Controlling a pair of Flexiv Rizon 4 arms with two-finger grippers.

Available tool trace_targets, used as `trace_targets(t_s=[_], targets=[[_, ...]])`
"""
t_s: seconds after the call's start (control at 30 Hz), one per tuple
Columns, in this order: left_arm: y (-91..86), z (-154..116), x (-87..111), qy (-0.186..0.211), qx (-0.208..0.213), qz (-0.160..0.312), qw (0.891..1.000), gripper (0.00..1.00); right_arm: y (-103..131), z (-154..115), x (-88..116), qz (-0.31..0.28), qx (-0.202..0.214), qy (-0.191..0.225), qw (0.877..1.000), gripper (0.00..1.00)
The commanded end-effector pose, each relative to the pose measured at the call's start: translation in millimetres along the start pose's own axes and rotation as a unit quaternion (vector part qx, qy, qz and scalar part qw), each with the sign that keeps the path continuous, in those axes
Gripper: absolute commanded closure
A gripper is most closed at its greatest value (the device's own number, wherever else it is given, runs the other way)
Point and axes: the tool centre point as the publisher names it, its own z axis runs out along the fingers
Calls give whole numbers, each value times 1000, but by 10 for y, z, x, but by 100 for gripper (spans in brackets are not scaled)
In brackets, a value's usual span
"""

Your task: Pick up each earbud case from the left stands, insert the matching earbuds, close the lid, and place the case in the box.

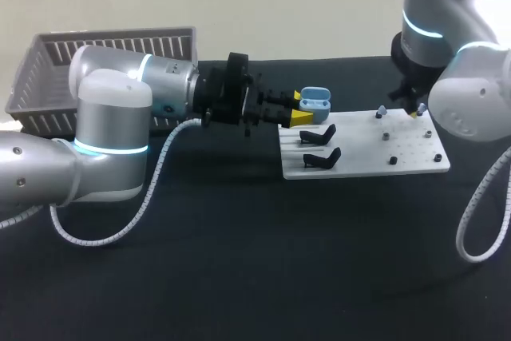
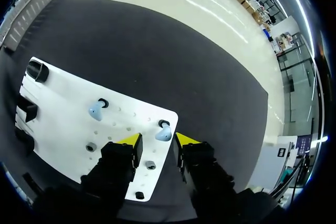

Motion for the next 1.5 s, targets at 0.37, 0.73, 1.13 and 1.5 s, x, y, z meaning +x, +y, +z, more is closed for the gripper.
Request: trace_targets(t_s=[0.37,0.73,1.13,1.5], targets=[[10,2,5,0,1,0,1000,100,10,50,-10,0,3,-4,1000,64],[10,2,5,0,1,0,1000,100,10,51,-23,0,5,-5,1000,69],[10,2,5,0,1,0,1000,100,-21,71,-52,11,18,-7,1000,68],[10,2,5,0,1,0,1000,100,-40,110,-50,21,27,3,999,73]])
